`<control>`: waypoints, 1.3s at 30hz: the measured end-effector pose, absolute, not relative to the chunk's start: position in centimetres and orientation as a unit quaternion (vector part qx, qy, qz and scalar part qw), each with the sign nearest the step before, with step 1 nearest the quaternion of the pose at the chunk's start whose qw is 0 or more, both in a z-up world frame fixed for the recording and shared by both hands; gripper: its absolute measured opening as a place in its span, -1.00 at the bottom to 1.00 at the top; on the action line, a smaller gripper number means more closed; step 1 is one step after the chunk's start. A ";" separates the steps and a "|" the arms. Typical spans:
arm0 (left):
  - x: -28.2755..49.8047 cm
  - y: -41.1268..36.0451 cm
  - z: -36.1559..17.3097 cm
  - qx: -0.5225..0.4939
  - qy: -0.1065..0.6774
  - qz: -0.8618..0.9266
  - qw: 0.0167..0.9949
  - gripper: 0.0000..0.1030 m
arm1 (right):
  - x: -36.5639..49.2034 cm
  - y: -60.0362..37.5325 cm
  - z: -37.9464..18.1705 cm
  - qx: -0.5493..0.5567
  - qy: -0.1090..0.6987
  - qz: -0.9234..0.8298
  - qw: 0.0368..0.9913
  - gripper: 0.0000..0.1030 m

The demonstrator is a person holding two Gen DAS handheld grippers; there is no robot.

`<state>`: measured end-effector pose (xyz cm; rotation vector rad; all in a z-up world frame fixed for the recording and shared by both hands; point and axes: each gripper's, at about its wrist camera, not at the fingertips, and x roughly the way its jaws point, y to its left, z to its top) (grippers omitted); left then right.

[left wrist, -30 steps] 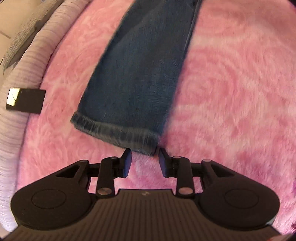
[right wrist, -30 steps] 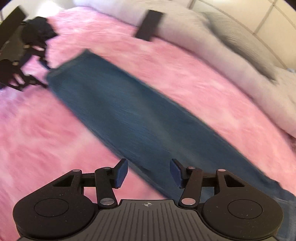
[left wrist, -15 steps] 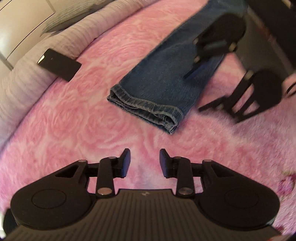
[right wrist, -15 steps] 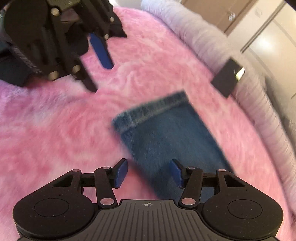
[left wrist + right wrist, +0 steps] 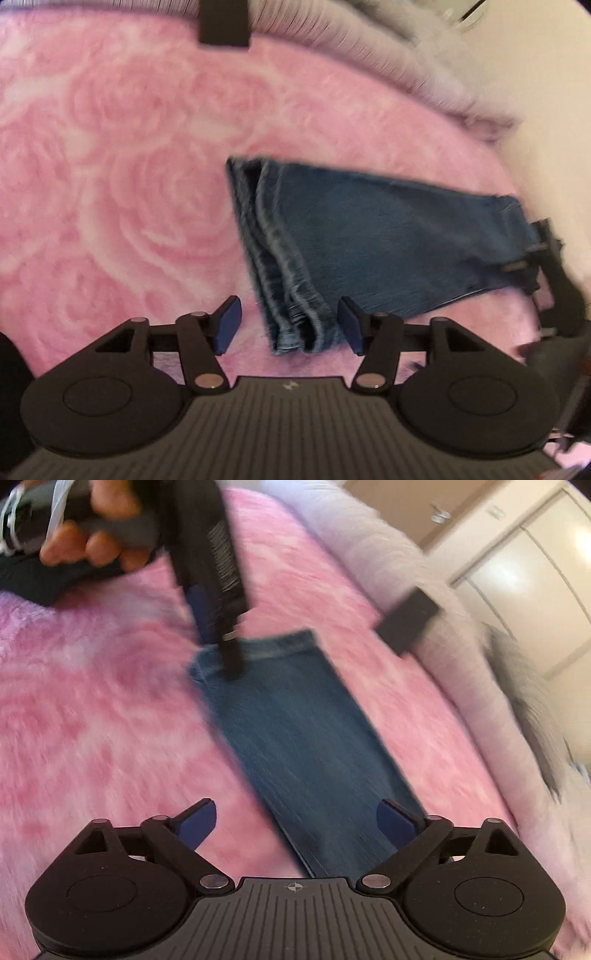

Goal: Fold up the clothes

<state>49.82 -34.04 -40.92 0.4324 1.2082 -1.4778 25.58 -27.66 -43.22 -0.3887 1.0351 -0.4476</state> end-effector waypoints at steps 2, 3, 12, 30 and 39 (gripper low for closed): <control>49.5 -34.8 -41.0 0.183 0.523 -0.619 0.557 0.19 | 24.4 -28.5 -42.8 -0.158 0.494 -0.241 0.821 0.86; 49.3 -35.1 -41.0 0.183 0.528 -0.615 0.556 0.19 | 23.7 -28.9 -42.5 -0.145 0.497 -0.256 0.817 0.86; 50.8 -36.9 -42.0 0.138 0.588 -0.589 0.537 -0.58 | 19.3 -30.5 -40.2 -0.080 0.497 -0.339 0.795 0.86; 25.3 -46.5 -22.8 0.141 0.465 -0.676 0.555 -0.77 | 0.2 -37.1 -36.8 0.013 0.470 -0.425 0.774 0.86; 1.6 -59.6 -30.5 0.231 0.461 -0.663 0.543 -0.77 | -16.5 -41.3 -34.8 0.041 0.463 -0.487 0.740 0.86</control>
